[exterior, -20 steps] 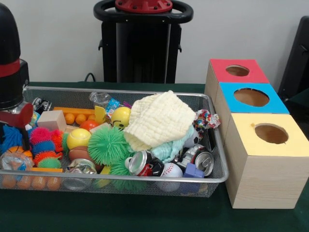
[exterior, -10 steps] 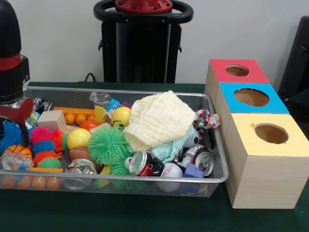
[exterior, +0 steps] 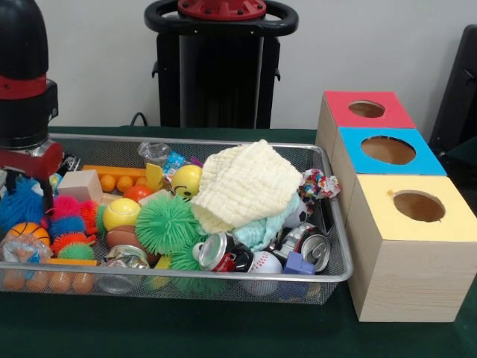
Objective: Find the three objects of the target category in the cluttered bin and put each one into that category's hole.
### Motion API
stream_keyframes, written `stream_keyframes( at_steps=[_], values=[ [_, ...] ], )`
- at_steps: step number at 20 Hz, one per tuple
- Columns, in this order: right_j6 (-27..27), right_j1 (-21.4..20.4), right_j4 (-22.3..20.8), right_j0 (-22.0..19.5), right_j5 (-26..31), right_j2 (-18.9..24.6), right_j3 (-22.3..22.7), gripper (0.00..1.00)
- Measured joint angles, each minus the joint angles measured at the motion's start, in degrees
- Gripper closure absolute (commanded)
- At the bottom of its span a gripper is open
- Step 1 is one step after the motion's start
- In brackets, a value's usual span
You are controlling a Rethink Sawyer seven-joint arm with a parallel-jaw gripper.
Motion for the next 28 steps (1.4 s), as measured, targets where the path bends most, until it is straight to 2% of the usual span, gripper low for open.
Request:
stream_keyframes(
  at_steps=[11,12,20,28],
  values=[
    [0.00,0.44,0.05,-3.59,-4.52,0.48,2.71,0.00],
    [0.00,0.45,-0.20,-4.37,-5.74,1.27,2.88,1.00],
    [0.00,0.87,-0.60,-5.05,-8.22,1.83,2.94,1.00],
    [0.00,-0.24,-0.63,-3.86,-8.23,1.66,3.99,1.00]
  ],
)
